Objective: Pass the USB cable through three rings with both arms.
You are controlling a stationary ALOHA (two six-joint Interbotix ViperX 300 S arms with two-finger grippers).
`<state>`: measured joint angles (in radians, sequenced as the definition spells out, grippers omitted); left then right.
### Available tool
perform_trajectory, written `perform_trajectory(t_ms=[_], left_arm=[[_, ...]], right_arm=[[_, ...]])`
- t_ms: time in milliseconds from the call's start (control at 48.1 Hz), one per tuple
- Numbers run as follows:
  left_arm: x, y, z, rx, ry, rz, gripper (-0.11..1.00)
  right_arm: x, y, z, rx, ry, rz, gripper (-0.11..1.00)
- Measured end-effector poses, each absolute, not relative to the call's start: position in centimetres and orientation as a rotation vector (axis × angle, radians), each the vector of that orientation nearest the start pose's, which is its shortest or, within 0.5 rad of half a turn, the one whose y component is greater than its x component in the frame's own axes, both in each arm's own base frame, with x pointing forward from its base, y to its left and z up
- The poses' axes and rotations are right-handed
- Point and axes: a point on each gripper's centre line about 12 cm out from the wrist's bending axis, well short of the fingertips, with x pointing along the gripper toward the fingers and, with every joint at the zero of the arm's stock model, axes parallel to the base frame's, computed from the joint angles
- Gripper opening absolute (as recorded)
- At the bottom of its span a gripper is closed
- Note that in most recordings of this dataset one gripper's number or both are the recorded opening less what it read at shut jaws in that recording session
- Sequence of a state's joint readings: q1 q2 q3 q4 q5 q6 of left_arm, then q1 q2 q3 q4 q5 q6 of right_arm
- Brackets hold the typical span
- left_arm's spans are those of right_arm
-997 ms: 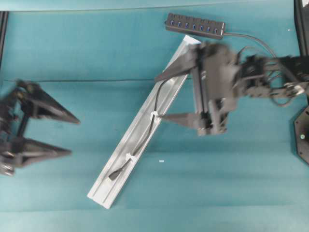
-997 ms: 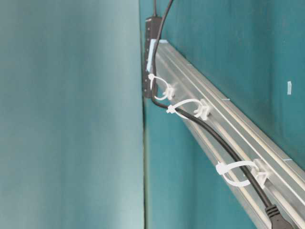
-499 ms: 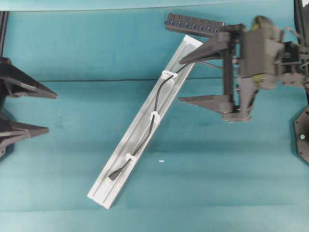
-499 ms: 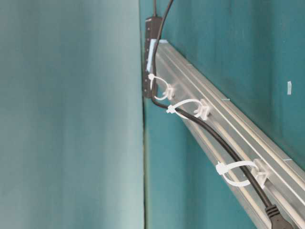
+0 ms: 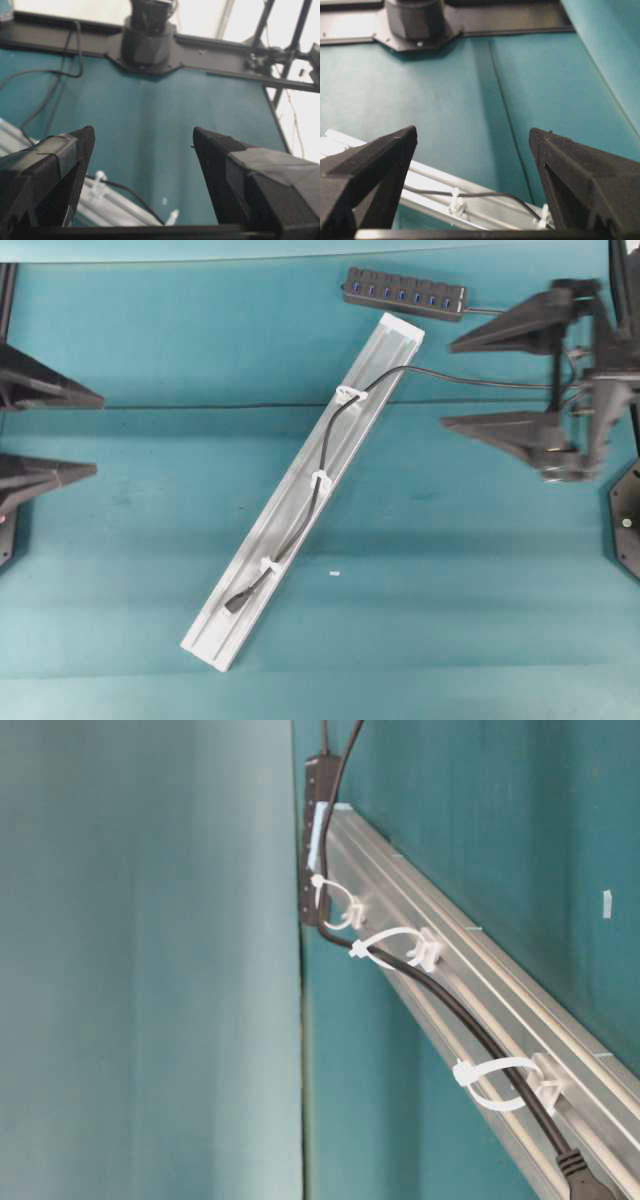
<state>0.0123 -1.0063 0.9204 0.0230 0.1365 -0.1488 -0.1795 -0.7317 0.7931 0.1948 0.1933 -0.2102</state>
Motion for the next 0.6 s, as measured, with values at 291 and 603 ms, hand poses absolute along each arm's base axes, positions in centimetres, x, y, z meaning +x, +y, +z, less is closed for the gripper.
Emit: perform_trajectory(t_ms=[291,603], left_arm=[[18.9,0.5,35.7,-0.122,0.037,0.03,0.87],[18.9,0.5,35.8,-0.12,0.035,0.03,0.87]], right_arm=[[23.4,-3.8,33.9,0.007,0.225,-0.14,0.93],[22.1,-3.6,33.7,0.005,0.202,-0.14,0.93]])
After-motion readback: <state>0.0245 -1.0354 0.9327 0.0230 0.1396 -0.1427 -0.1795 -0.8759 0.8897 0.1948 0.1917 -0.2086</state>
